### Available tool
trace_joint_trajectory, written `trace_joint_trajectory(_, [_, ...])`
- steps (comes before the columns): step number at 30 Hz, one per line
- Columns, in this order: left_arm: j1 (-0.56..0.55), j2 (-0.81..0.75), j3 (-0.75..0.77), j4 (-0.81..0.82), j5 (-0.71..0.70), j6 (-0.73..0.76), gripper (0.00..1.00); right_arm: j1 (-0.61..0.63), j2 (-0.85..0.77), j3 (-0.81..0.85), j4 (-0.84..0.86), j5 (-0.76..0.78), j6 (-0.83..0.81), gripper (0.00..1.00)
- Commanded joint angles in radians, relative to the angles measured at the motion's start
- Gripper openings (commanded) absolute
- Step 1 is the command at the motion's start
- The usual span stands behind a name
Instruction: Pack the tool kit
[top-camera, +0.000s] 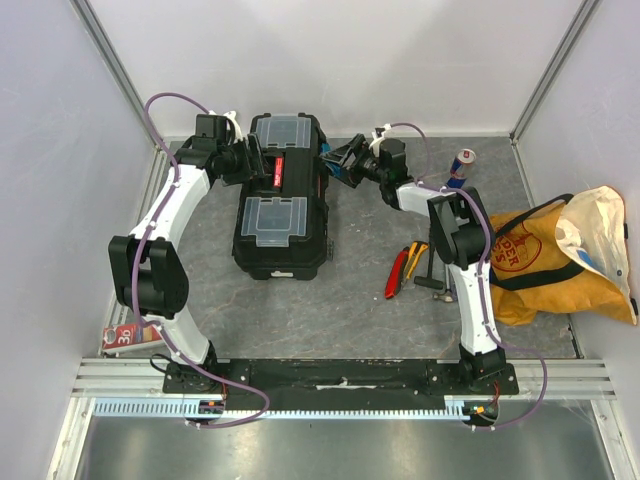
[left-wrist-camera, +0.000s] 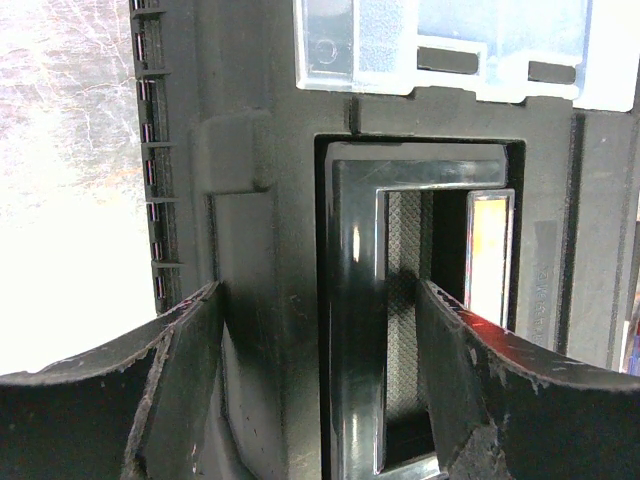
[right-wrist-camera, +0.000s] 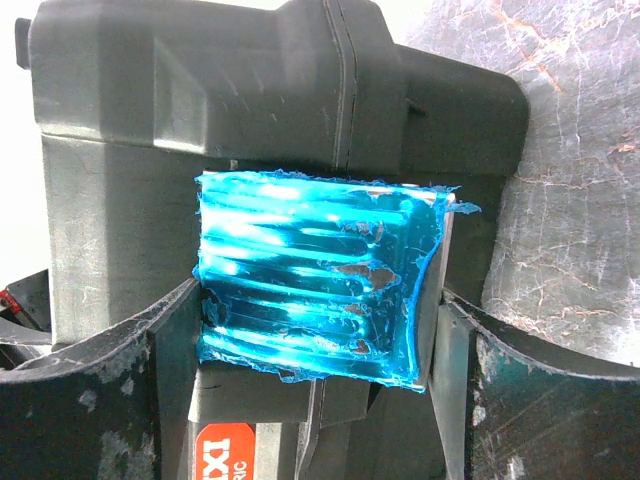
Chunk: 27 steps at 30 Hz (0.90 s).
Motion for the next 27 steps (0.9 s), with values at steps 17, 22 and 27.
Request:
trace_joint_trajectory(17, [-0.057,0.152,-0.097,-0.212,-0.059,0.028,0.75,0.029,-0.161,-0.181,0.238,0.01,-0.053,0.98])
trace_joint_trajectory(22, [-0.056,0.153,-0.098,-0.212,-0.055,0.028,0.75,0.02,-0.181,-0.249,0.4,0.012,-0.008,0.98])
trace_joint_trajectory(27, [-0.057,0.156,-0.1,-0.213,-0.053,0.029,0.75,0.019,-0.191,-0.258,0.419,0.015,-0.022,0.98])
